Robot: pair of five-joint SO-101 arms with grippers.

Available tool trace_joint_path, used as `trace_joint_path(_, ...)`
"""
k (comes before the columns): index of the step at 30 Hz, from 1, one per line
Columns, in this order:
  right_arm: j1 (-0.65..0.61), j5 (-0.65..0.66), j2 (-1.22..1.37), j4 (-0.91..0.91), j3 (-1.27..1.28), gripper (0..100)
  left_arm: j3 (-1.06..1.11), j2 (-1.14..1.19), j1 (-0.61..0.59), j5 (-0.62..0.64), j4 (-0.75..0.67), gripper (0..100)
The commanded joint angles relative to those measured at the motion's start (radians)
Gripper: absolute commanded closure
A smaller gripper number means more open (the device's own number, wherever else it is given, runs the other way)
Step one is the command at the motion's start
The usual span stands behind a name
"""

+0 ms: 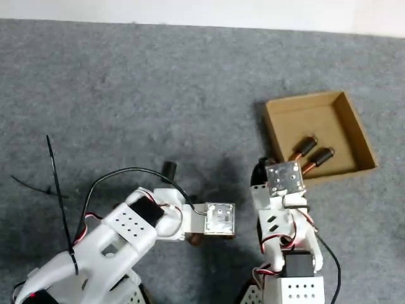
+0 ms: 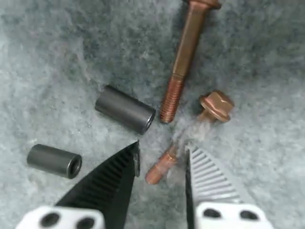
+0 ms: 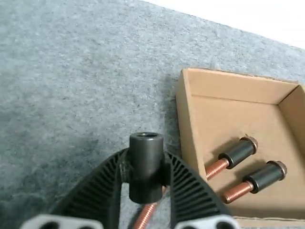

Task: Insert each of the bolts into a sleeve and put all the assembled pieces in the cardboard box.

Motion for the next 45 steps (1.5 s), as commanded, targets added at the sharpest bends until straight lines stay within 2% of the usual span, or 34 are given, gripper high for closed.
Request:
trace_joint_path(1, 0.012, 0.009, -0.019, -0.002, 0.007, 99.4, -0.022, 0.008, 0.045, -0.008, 0.046, 84)
trace_joint_path(11, 0.012, 0.009, -0.019, -0.004, 0.007, 99.4, -0.045, 0.008, 0.074, -0.038, 0.089, 84)
trace_joint_path(15, 0.012, 0.009, -0.019, -0.004, 0.007, 99.4, -0.041, 0.016, 0.073, -0.104, 0.086, 84)
trace_joint_path(27, 0.012, 0.009, -0.019, -0.004, 0.007, 99.4, 0.001, 0.019, 0.074, -0.104, -0.006, 84)
trace_joint_path(38, 0.012, 0.009, -0.019, -0.004, 0.008, 99.4, -0.11, 0.263, 0.07, -0.123, 0.015, 84)
trace_joint_path(45, 0.012, 0.009, -0.019, -0.004, 0.008, 99.4, -0.114, 0.277, 0.074, -0.123, 0.014, 84)
